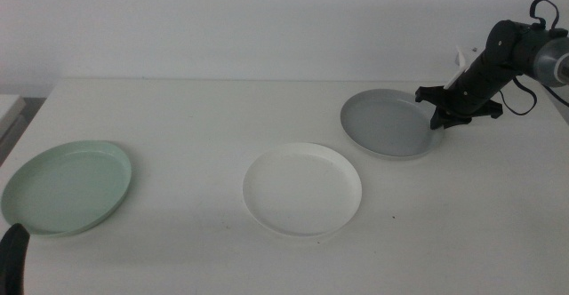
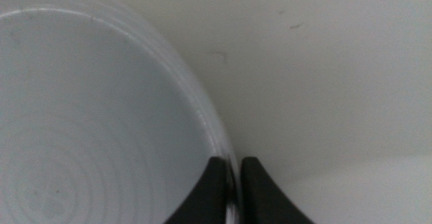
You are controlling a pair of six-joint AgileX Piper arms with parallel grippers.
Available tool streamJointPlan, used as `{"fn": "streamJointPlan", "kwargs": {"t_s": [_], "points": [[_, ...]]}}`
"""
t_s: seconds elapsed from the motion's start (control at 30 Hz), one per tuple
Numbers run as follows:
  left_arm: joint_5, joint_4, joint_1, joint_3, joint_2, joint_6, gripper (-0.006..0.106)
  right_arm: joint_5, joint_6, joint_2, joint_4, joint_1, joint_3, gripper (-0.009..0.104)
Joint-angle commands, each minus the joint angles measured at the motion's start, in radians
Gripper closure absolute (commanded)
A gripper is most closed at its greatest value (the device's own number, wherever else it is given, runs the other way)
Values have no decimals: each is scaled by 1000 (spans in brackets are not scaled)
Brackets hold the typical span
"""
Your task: Stack the three bowls on top of each other.
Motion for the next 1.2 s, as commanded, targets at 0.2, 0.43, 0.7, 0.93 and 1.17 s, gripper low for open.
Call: {"fn": "streamJointPlan", "kwargs": {"t_s": [0.2, 0.43, 0.7, 0.93, 1.17], "points": [[-6, 1, -7, 0, -4, 0, 7, -66, -67, -249, 17, 8, 131, 97], [-6, 1, -7, 0, -4, 0, 7, -220, -127, -534, 129, 180, 479, 97], [-6, 1, -7, 0, -4, 0, 7, -168, -127, -532, 128, 349, 524, 97], [-6, 1, -7, 0, -4, 0, 7, -181, -127, -500, 145, 351, 524, 97], [-6, 1, -7, 0, -4, 0, 7, -175, -129, -444, 144, 351, 524, 97]]}}
